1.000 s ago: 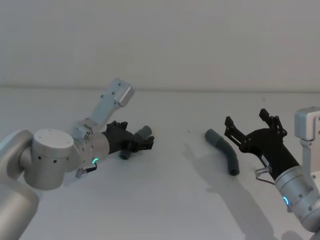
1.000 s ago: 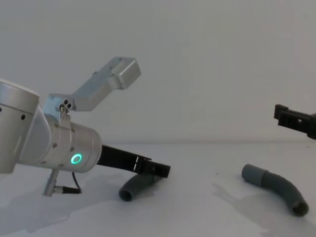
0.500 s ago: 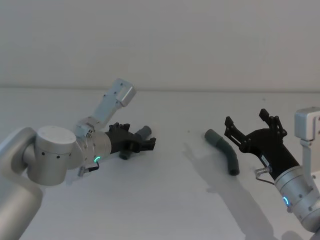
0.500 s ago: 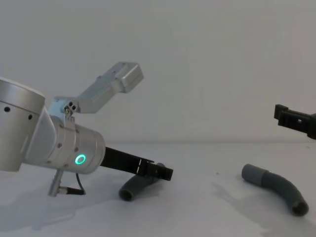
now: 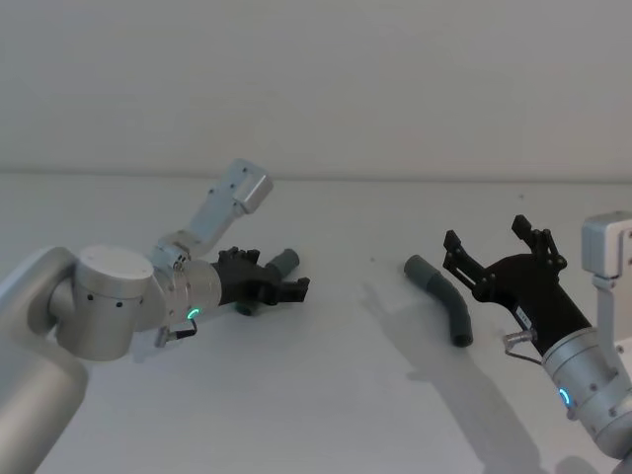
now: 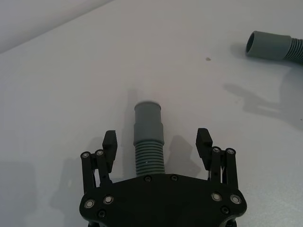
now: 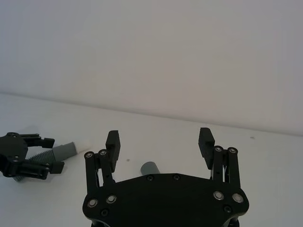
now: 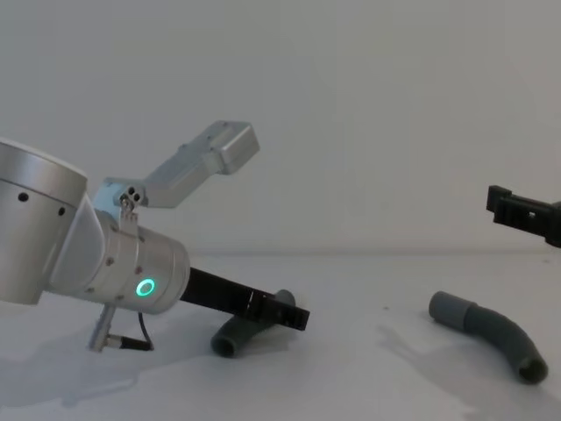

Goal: Use both hands to pick up one end of the pipe from the table, align the ends, and insert them.

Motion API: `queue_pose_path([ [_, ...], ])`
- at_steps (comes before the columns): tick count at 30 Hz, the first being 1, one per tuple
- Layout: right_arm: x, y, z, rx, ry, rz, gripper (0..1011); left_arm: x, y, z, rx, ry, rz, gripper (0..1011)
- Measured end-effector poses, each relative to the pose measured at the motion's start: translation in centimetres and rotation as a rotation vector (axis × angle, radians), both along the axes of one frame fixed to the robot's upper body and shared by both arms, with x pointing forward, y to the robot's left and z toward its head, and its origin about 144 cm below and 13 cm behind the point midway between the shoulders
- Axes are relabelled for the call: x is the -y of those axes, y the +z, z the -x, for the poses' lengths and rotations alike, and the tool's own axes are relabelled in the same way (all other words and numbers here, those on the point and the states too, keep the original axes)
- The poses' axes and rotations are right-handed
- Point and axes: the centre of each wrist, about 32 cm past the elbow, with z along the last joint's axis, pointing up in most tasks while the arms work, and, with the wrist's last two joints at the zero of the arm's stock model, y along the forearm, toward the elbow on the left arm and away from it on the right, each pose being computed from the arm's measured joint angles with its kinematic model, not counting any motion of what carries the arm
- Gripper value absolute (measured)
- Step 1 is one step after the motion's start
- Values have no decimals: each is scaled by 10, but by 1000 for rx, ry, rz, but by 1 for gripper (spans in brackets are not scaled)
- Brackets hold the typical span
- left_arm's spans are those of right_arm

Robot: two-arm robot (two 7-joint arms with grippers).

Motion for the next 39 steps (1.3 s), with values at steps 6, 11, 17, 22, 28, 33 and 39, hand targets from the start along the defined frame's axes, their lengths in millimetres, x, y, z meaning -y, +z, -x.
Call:
queue_pose_path([
  [6, 0, 0, 0, 0, 0, 0, 1002, 0, -1, -2, -2, -10, -16, 1001],
  [11, 0, 0, 0, 0, 0, 0, 1002, 1, -1, -4, 4, -17, -36, 1001],
  [17, 0, 0, 0, 0, 0, 0, 1002, 1, -1, -5, 12, -22, -54, 1001],
  [22, 0, 0, 0, 0, 0, 0, 1002, 1, -1, -6, 15, -25, -62, 1001],
  [28, 0, 0, 0, 0, 0, 0, 1002, 1, -2, -6, 18, -28, -70, 882],
  [33, 0, 0, 0, 0, 0, 0, 1002, 1, -2, -7, 20, -29, -74, 739],
  [39, 0, 0, 0, 0, 0, 0, 1002, 0, -2, -7, 21, -30, -77, 543],
])
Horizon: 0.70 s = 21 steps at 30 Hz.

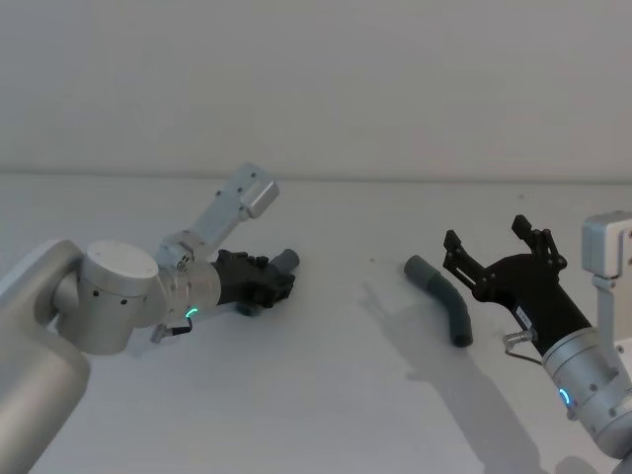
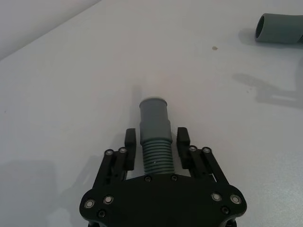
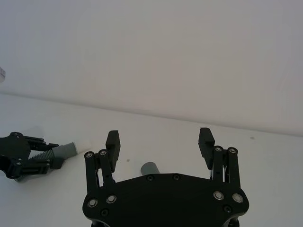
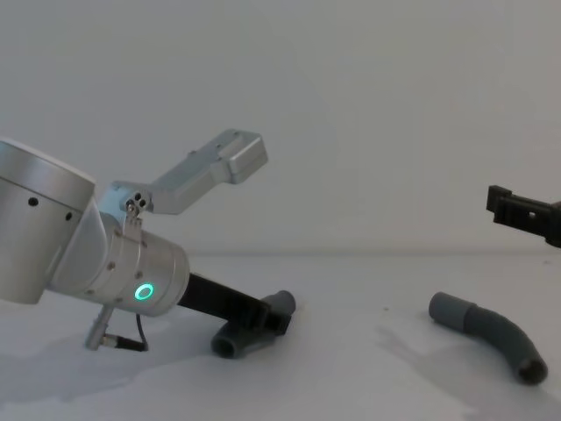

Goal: Use both hands to pick up one end of the pipe from the table, align the ends, and insert them.

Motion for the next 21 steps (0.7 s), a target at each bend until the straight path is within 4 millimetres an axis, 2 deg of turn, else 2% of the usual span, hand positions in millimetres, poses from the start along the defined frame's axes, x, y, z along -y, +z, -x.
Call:
queue_pose_path([
  [2, 0, 0, 0, 0, 0, 0, 1002, 0, 0, 0, 0, 0, -1, 504],
  [3, 0, 0, 0, 0, 0, 0, 1002, 0, 0, 0, 0, 0, -1, 443],
  [6, 0, 0, 0, 0, 0, 0, 1002, 0, 0, 0, 0, -1, -2, 355],
  [21, 0, 0, 0, -3, -1, 0, 1002, 0, 0, 0, 1, -2, -3, 342],
])
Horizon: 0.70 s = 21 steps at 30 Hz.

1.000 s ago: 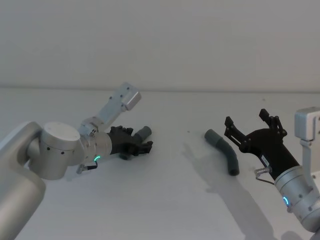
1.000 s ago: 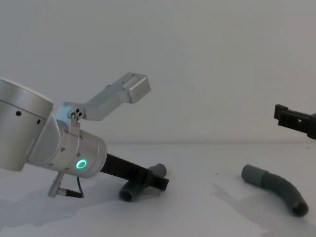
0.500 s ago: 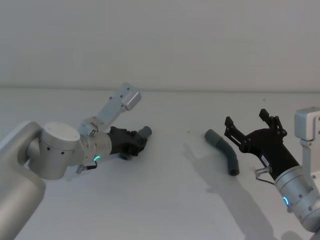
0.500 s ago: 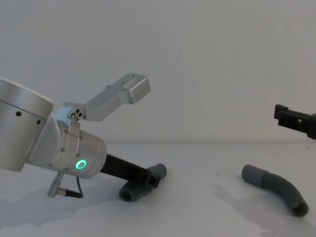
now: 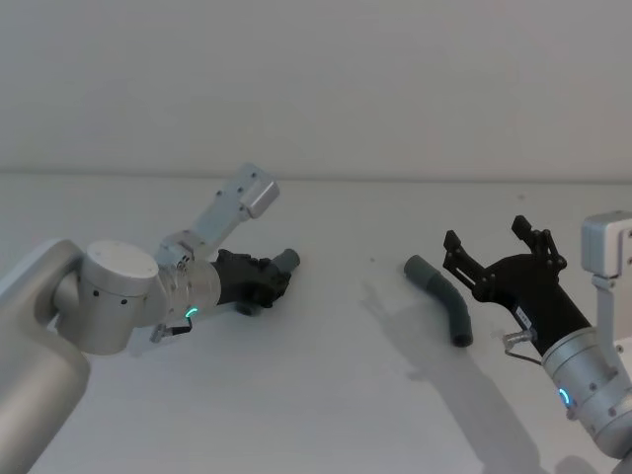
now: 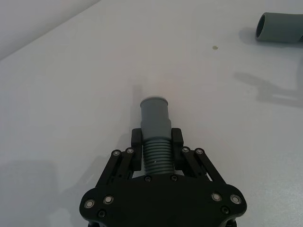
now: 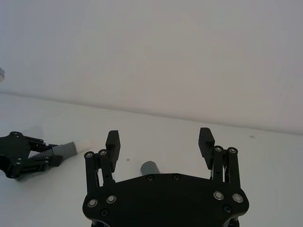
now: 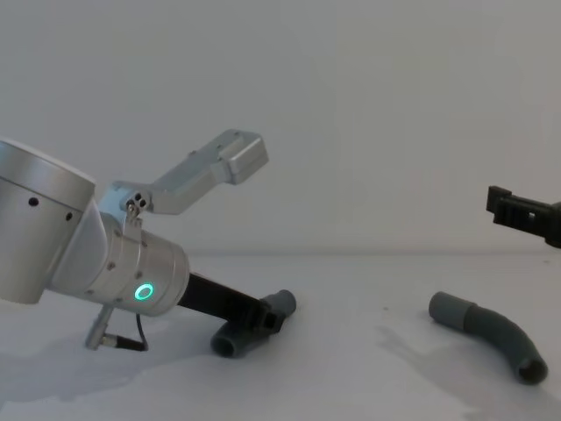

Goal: Use both hands to pick up one end of the pipe from the table, align the ends, and insert them.

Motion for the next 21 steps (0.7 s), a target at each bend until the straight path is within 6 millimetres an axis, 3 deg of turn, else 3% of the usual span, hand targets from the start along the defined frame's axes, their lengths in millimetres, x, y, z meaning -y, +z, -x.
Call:
queue_pose_path([
  [21, -4, 15, -3, -207, -55, 19, 1002, 0, 0, 0, 0, 0, -1, 342],
])
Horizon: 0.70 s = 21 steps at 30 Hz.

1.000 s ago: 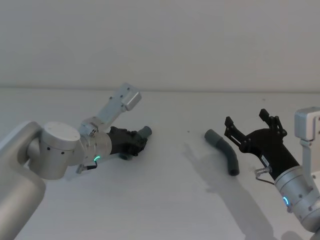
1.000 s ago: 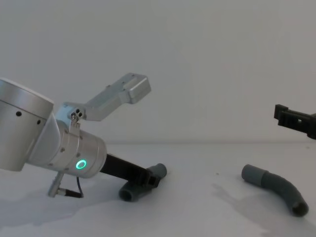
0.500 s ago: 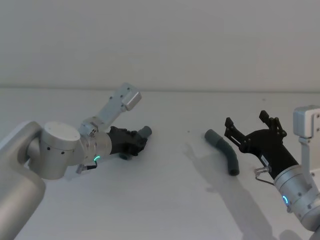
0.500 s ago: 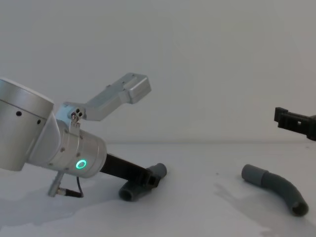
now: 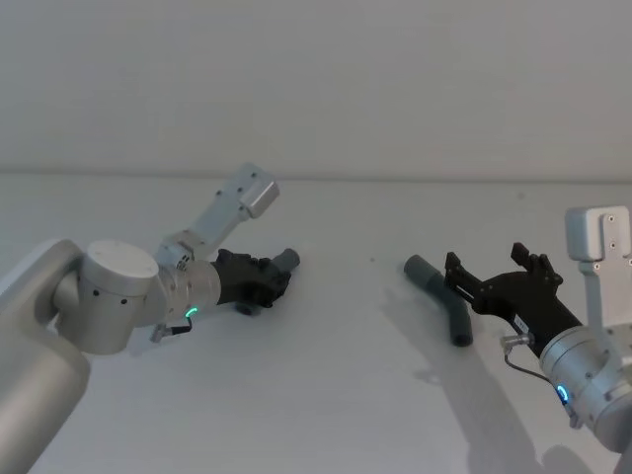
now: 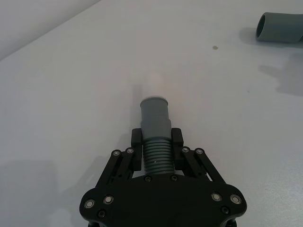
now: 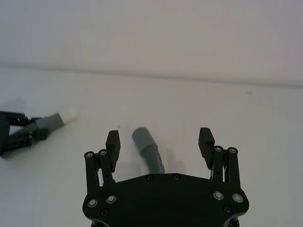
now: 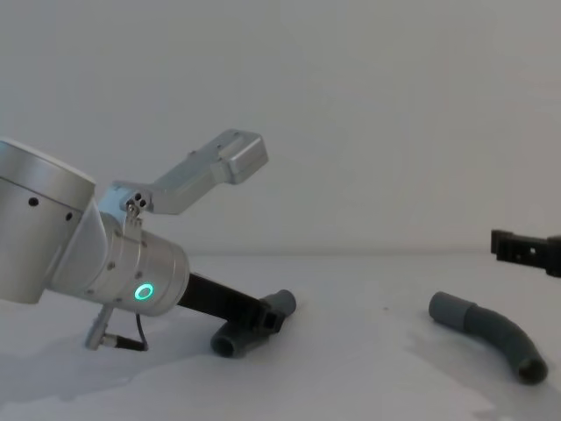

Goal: Use both hands to pick up one end of the pipe from the table, align the ends, and insert them.

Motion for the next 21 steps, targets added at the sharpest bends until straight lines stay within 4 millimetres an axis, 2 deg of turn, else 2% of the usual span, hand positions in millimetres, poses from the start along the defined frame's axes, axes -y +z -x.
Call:
queue_pose_path([
  [21, 1, 9, -14, -224, 37, 92, 1002, 0, 0, 0, 0, 0, 0, 342],
])
